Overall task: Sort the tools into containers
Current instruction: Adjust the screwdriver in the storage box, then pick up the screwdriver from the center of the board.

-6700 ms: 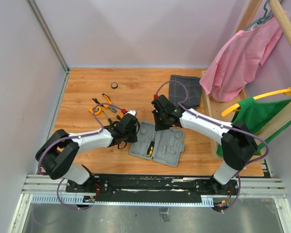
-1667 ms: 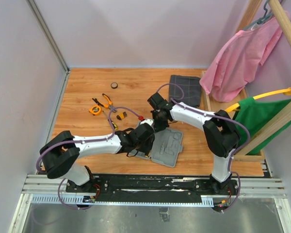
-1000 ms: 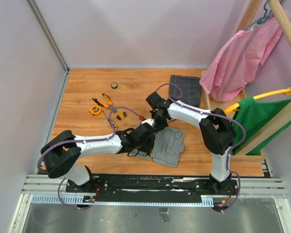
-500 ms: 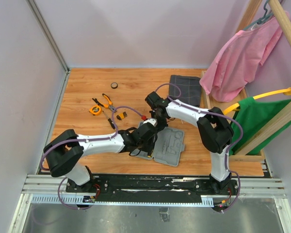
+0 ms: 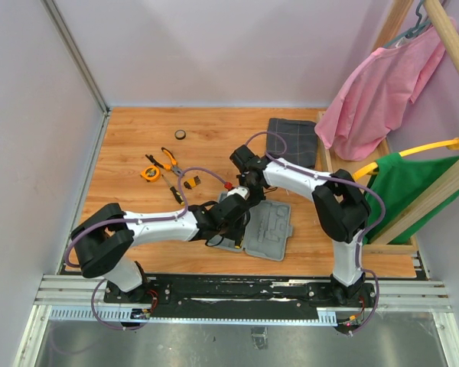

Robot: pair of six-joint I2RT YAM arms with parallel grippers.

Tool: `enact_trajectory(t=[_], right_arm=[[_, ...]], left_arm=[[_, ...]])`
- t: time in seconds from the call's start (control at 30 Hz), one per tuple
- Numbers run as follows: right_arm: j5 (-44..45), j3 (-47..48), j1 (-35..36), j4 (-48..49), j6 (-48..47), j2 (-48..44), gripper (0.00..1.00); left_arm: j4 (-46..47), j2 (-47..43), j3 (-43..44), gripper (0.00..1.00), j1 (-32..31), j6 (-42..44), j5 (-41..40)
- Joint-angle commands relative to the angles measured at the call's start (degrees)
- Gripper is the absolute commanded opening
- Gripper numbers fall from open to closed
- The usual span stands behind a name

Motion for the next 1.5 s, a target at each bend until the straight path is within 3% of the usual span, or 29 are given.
enact_trajectory(t=[0.0,0.27,0.57,0.8,1.1,1.33,1.47], right_arm=[[1.2,-4.1,0.4,-3.3,-1.5,2.8,0.01],[-1.4,-0.8,-0.3,2.8,-4.2,-8.3,0.10],[0.5,-10.0,-0.8,4.3,-2.3,-16.7,0.31],[0.8,-20.1,1.0,8.1,2.8,-21.2,0.40],[-1.4,-26.1,4.7,18.1,10.2,-22.2,0.41],[-0.1,-24.6,4.7,16.6,8.9,-19.5,0.36],[1.5,-23.2,4.6,14.8,7.6,-17.8,0.29]], left_arm=[[-6.9,4.3,-3.0,0.16,-1.3,1.1,-0.6],[-4.0,-3.6,2.2,0.29,-1.2,2.7,-4.2],[-0.1,-14.0,0.3,0.40,-0.5,3.4,-9.5],[1.4,-21.8,-7.9,0.41,9.4,3.4,-5.8],[1.6,-27.3,-13.0,0.42,17.3,3.3,-3.7],[1.1,-27.4,-13.5,0.42,17.8,3.3,-4.0],[0.5,-27.9,-13.3,0.42,19.1,3.4,-3.7]])
